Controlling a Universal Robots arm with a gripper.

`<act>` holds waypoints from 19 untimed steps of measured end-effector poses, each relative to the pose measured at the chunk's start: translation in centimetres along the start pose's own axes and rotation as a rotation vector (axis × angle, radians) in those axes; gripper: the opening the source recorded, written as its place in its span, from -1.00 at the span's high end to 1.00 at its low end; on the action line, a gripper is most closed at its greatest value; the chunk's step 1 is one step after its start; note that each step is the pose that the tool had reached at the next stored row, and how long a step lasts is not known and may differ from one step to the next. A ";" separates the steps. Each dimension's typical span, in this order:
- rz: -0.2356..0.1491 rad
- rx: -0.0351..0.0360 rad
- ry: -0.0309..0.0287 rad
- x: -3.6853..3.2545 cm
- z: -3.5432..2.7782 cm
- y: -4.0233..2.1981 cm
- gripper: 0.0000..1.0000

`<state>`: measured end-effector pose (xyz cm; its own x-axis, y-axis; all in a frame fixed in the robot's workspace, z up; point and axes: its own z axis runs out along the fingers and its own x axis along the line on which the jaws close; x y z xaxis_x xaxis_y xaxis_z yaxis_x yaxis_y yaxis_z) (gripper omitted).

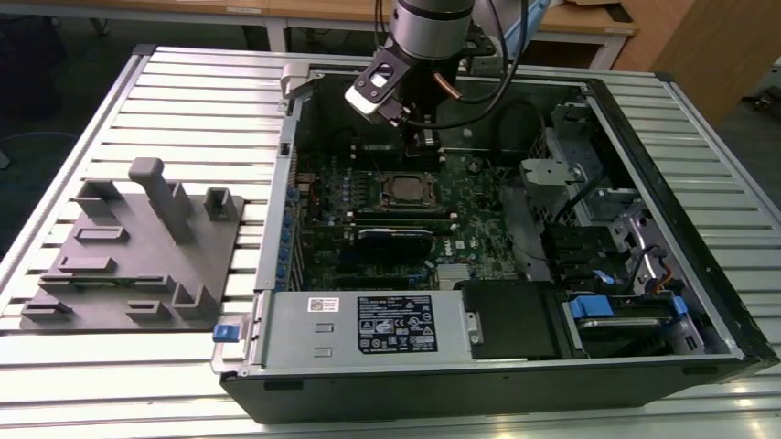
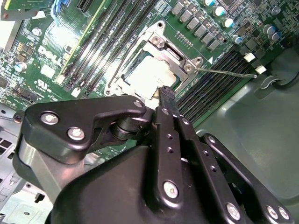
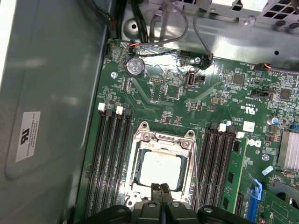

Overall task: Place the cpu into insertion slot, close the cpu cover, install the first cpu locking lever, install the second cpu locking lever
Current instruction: 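Install the first cpu locking lever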

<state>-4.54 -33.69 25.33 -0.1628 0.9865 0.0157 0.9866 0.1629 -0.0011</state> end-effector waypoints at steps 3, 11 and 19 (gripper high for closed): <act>-0.002 0.0001 0.0000 0.00 0.00 0.00 0.80; -0.010 0.0001 0.0000 0.00 0.00 0.00 0.80; -0.021 0.0003 -0.0001 0.00 0.00 0.00 0.80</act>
<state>-4.54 -33.68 25.33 -0.1831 0.9830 0.0157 0.9831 0.1832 -0.0011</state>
